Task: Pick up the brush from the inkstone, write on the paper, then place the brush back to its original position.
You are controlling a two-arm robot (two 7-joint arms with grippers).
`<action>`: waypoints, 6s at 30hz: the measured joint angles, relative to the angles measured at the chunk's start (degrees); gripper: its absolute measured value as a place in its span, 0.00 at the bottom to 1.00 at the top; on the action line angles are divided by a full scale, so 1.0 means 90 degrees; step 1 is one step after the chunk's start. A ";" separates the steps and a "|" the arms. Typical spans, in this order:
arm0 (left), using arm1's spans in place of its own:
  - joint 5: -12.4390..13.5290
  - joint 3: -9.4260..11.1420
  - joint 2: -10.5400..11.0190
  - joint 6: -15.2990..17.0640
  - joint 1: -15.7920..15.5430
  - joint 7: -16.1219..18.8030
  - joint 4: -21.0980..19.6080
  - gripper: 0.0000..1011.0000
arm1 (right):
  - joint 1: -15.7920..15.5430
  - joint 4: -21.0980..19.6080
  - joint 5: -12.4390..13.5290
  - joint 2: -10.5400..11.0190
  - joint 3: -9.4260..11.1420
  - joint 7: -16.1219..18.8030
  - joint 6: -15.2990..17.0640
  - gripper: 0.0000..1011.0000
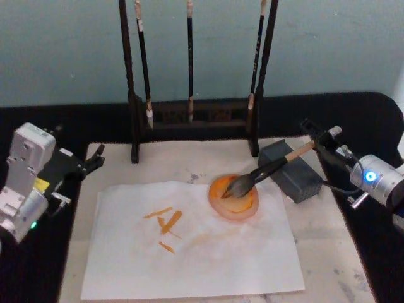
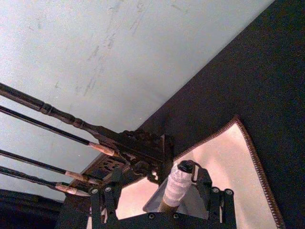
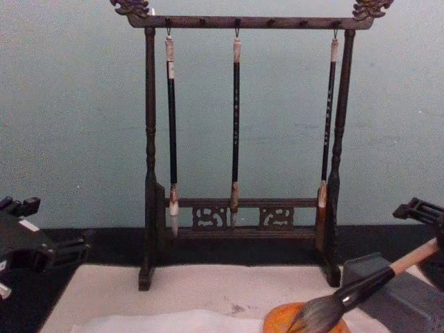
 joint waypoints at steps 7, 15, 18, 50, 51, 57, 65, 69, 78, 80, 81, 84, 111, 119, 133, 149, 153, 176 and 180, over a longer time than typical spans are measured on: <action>0.0000 0.0000 0.0000 0.0000 0.0000 0.0000 0.0000 1.00 | 0.0170 0.0186 0.0107 0.0026 -0.0170 0.0059 0.0087 0.99; 0.0000 0.0000 0.0000 0.0000 0.0000 0.0000 0.0000 1.00 | 0.0238 0.0295 0.0236 0.0055 -0.0274 0.0070 0.0122 0.99; 0.0000 0.0000 0.0000 0.0000 0.0000 0.0000 0.0000 1.00 | 0.0238 0.0306 0.0281 0.0065 -0.0300 0.0056 0.0096 0.99; 0.0000 0.0000 0.0000 0.0000 0.0000 0.0000 0.0000 1.00 | 0.0215 0.0273 0.0353 0.0104 -0.0359 0.0028 0.0005 0.75; 0.0000 0.0000 0.0000 0.0000 0.0000 0.0000 0.0000 1.00 | 0.0215 0.0273 0.0352 0.0103 -0.0357 0.0026 0.0005 0.69; 0.0001 0.0000 0.0000 0.0000 0.0000 0.0000 0.0000 1.00 | 0.0215 0.0273 0.0349 0.0100 -0.0353 0.0026 0.0010 0.51; 0.0000 0.0000 0.0000 0.0000 0.0000 0.0000 0.0000 1.00 | 0.0215 0.0274 0.0345 0.0100 -0.0353 0.0026 0.0015 0.26; 0.0000 0.0000 0.0000 0.0000 0.0000 0.0000 0.0000 1.00 | 0.0215 0.0274 0.0343 0.0100 -0.0353 0.0026 0.0015 0.15; 0.0000 0.0000 0.0000 0.0000 0.0000 0.0000 0.0000 1.00 | 0.0215 0.0274 0.0343 0.0100 -0.0353 0.0026 0.0014 0.00; 0.0000 0.0000 0.0000 0.0000 0.0000 0.0000 0.0000 1.00 | 0.0215 0.0274 0.0343 0.0100 -0.0353 0.0026 0.0014 0.00; 0.0000 0.0000 0.0000 0.0000 0.0000 0.0000 0.0000 1.00 | 0.0215 0.0274 0.0343 0.0100 -0.0353 0.0026 0.0014 0.00; 0.0000 0.0000 0.0000 0.0000 0.0000 0.0000 0.0000 1.00 | 0.0215 0.0274 0.0343 0.0100 -0.0353 0.0026 0.0014 0.00; 0.0000 0.0000 0.0000 0.0000 0.0000 0.0000 0.0000 1.00 | 0.0159 -0.0607 0.0283 0.0403 -0.0734 0.0344 -0.0555 0.00; 0.0001 0.0000 0.0000 0.0000 0.0000 0.0000 0.0000 1.00 | 0.0127 -0.1219 -0.0323 0.0643 -0.1055 0.0538 -0.1147 0.00; 0.0000 0.0000 0.0000 0.0000 0.0000 0.0000 0.0000 1.00 | 0.0072 -0.1921 -0.2234 0.0916 -0.1564 0.0676 -0.2163 0.00; 0.0000 0.0000 0.0000 0.0000 0.0000 0.0000 0.0000 1.00 | -0.0017 -0.2461 -0.3977 0.1008 -0.2046 0.0862 -0.2890 0.00; 0.0000 0.0000 0.0000 0.0000 0.0000 0.0000 0.0000 1.00 | -0.0101 -0.2645 -0.4055 0.1023 -0.2068 0.0991 -0.2894 0.00; 0.0000 0.0000 0.0000 0.0000 0.0000 0.0000 0.0000 1.00 | -0.0567 -0.3545 -0.4407 0.1093 -0.2346 0.1784 -0.2602 0.00; 0.0000 0.0000 0.0000 0.0000 0.0000 0.0000 0.0000 1.00 | -0.0591 -0.3553 -0.4517 0.1053 -0.2427 0.1929 -0.2540 0.00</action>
